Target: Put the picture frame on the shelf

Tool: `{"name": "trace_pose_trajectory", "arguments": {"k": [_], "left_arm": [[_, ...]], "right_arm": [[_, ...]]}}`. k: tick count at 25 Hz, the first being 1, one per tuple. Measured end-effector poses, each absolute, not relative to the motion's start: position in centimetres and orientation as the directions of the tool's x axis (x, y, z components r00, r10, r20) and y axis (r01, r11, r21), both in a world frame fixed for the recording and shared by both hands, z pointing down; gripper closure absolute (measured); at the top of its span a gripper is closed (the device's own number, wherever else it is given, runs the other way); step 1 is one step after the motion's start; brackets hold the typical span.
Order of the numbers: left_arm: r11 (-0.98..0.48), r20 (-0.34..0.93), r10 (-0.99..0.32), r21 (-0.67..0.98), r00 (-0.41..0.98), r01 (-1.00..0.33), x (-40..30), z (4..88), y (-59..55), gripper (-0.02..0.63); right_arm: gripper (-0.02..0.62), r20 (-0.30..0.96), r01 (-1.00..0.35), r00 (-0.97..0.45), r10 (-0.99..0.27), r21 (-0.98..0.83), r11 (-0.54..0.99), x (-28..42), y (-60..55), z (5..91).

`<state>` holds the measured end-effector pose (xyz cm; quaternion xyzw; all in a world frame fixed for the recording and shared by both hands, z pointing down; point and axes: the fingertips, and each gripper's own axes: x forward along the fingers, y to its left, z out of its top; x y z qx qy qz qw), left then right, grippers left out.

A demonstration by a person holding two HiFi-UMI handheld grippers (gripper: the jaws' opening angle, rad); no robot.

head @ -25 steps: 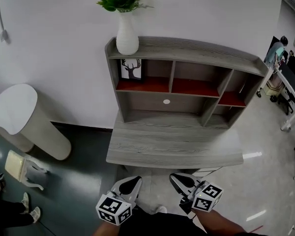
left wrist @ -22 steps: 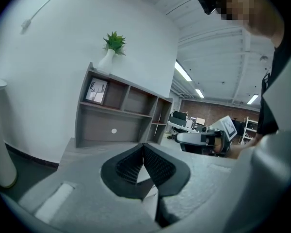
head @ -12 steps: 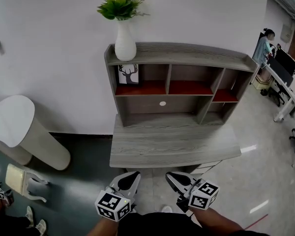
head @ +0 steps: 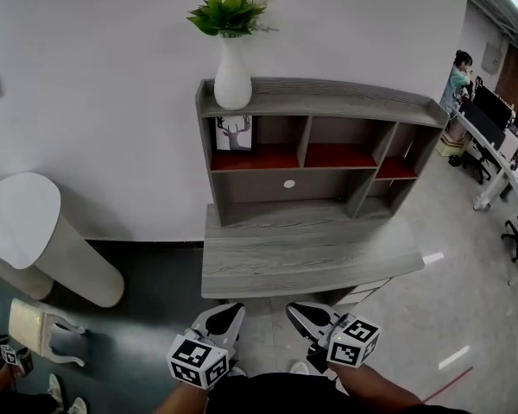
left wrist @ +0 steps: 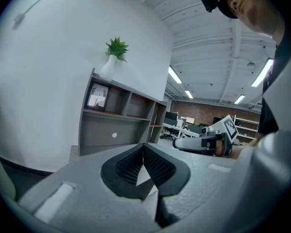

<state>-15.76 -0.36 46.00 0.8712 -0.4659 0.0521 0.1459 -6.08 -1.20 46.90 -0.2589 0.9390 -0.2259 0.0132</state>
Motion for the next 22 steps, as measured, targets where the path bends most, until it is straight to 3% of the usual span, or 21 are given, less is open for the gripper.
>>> {"name": "trace_pose_trajectory", "arguments": {"k": [22], "left_arm": [[-0.541,0.209,-0.789,0.208,0.577,-0.815,-17.3,45.6,0.3,0.597]], "right_arm": [[0.581,0.097,-0.505,-0.854,-0.510,-0.388,0.771,-7.3,-0.4,46.5]]}}
